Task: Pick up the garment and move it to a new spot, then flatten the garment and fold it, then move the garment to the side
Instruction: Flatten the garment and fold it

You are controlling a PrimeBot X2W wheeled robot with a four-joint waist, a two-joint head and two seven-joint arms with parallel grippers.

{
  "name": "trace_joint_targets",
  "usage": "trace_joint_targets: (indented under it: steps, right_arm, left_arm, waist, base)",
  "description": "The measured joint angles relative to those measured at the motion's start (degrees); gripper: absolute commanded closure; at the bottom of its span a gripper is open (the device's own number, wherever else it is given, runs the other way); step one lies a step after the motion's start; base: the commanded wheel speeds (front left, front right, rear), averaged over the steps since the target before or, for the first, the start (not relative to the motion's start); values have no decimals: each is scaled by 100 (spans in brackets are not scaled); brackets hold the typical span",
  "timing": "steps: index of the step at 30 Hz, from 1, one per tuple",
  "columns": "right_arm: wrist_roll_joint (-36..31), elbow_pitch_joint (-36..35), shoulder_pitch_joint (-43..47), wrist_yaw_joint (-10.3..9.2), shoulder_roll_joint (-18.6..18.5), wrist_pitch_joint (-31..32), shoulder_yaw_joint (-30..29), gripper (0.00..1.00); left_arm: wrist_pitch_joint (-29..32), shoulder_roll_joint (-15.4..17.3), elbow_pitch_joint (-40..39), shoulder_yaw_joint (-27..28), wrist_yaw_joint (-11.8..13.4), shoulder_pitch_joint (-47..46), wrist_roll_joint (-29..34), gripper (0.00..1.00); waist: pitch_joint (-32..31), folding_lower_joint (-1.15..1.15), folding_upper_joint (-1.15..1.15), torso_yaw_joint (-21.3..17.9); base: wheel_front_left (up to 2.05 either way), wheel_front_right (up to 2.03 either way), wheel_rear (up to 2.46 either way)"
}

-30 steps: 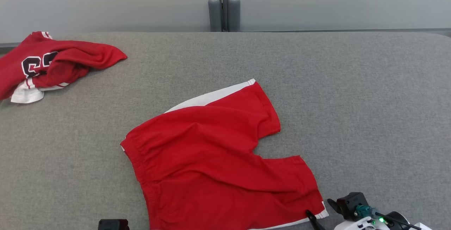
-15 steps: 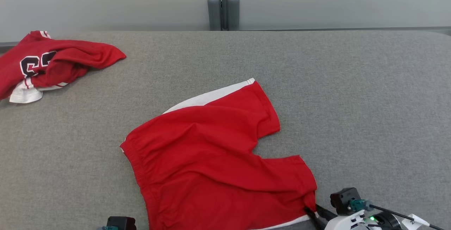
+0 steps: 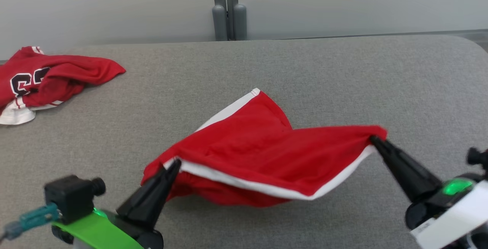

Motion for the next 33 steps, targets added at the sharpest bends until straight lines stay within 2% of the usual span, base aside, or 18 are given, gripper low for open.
trace_joint_targets:
  steps: [2, 4, 8, 10, 13, 17, 20, 22, 23, 25, 27, 29, 33]
  right_arm:
    - [420, -670, -233, 0, -47, 328, -358, 100]
    - [726, -1046, -618, -1, -55, 616, -669, 100]
    - [1211, -1238, -1923, 0, -69, 1237, -1247, 100]
    - [1257, -949, -2721, 0, -43, 1524, -1495, 100]
    - [989, -149, -4225, 0, 36, 1940, -1771, 100]
    - [144, 1250, -6446, 0, 416, 2247, -1967, 100]
    - [-865, 2339, -8067, 1, 643, 2024, -1991, 100]
    - [-1514, 3064, -9087, 2, 744, 1581, -1938, 100]
    - [-1804, 3374, -9515, 3, 746, 1366, -1861, 100]
    - [-2108, 3973, -10143, 7, 818, 888, -1823, 100]
    - [-2340, 4459, -10489, 7, 860, 452, -1718, 100]
    - [-2358, 4953, -10571, 7, 929, 101, -1624, 100]
    - [-2223, 5527, -10095, 7, 958, -315, -1308, 100]
  left_arm:
    - [225, 4, -499, 79, 49, -416, -309, 100]
    - [482, 55, -784, 138, 129, -898, -399, 100]
    - [1102, 157, -869, 204, 331, -2449, -721, 100]
    - [1326, 207, -572, 293, 465, -3405, -711, 100]
    - [1550, 175, 259, 339, 691, -4946, -647, 100]
    - [1567, -33, 1680, 277, 909, -6950, -403, 100]
    - [1107, -191, 2792, 224, 871, -8307, -55, 100]
    - [509, -368, 3526, 248, 876, -9100, 223, 100]
    - [188, -376, 3878, 201, 802, -9410, 434, 100]
    - [-487, -438, 4477, 202, 705, -9887, 635, 100]
    - [-1134, -439, 5036, 114, 481, -10155, 889, 100]
    - [-1581, -444, 5601, 66, 366, -10251, 971, 100]
    - [-2207, -463, 6399, -12, 171, -10113, 1031, 100]
  waist:
    - [81, 0, 0, -63]
    - [180, 0, 0, -116]
    - [502, 0, 0, -218]
    - [700, 0, 0, -257]
    - [1071, 0, 0, -305]
    - [1659, 1, 0, -344]
    - [2141, 1, 0, -359]
    - [2499, 1, 0, -364]
    - [2676, 2, 0, -365]
    - [2995, 2, 0, -366]
    - [3296, 2, 0, -367]
    - [3594, 2, 0, -368]
    - [4057, 3, 0, -372]
  base:
    - [0, 0, 0]
    - [0, 0, 0]
    - [0, 0, 0]
    - [0, 0, 0]
    - [0, 0, 0]
    - [0, 0, 0]
    - [0, 0, 0]
    - [0, 0, 0]
    - [0, 0, 0]
    - [0, 0, 0]
    - [0, 0, 0]
    - [0, 0, 0]
    - [0, 0, 0]
